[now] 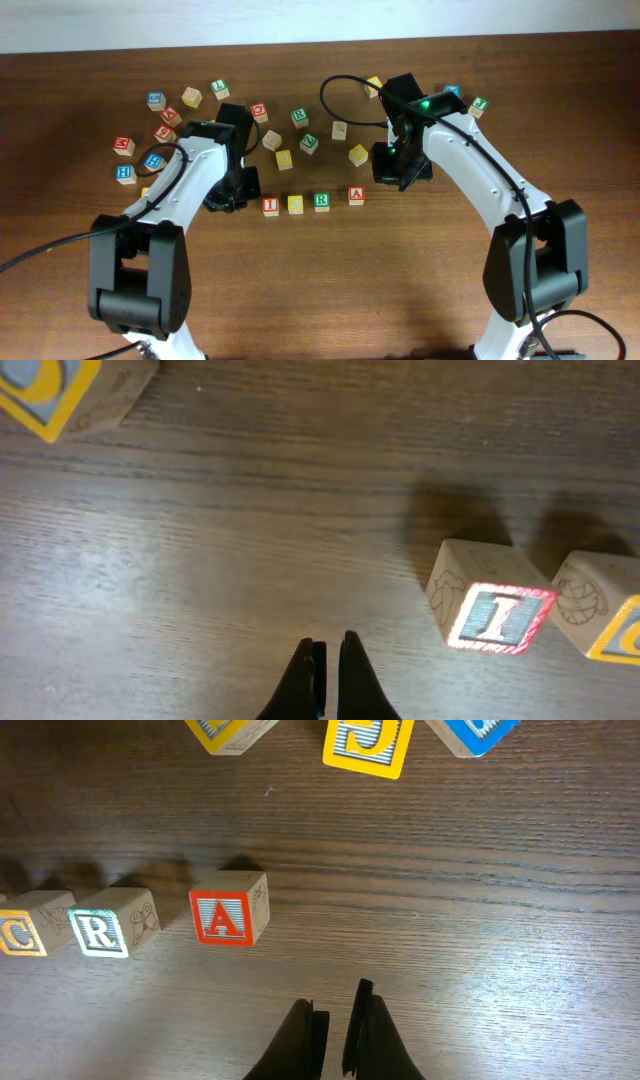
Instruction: Spell out ICRA
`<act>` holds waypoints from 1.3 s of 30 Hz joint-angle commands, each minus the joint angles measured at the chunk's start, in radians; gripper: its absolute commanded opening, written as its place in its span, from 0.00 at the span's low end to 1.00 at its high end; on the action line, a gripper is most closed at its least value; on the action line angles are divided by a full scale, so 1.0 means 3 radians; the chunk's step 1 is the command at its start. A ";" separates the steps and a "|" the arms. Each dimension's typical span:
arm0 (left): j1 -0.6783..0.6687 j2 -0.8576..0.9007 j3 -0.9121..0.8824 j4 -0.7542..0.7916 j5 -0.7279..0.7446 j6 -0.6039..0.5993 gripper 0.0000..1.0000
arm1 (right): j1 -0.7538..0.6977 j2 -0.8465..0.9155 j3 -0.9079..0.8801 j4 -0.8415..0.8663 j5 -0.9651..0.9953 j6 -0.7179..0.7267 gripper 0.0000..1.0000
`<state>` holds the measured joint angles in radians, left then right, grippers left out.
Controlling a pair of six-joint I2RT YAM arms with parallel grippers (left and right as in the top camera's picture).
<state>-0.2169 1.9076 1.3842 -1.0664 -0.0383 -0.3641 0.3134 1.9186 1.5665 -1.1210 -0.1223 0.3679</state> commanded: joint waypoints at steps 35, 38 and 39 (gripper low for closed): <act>0.0009 0.0253 -0.0048 0.0312 -0.0238 -0.0055 0.00 | 0.0024 0.0163 -0.0348 0.0570 0.0006 0.0038 0.04; 0.0009 0.0256 -0.0125 0.0317 -0.0237 -0.0056 0.00 | 0.0024 0.0225 -0.0348 0.0562 0.0006 0.0038 0.04; 0.0009 0.0256 -0.0209 0.0373 -0.0221 -0.0056 0.00 | 0.0024 0.0229 -0.0348 0.0561 0.0006 0.0038 0.04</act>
<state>-0.2169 1.9697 1.3670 -0.9714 -0.0986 -0.3828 0.3134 1.9751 1.4731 -0.9527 -0.1219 0.3710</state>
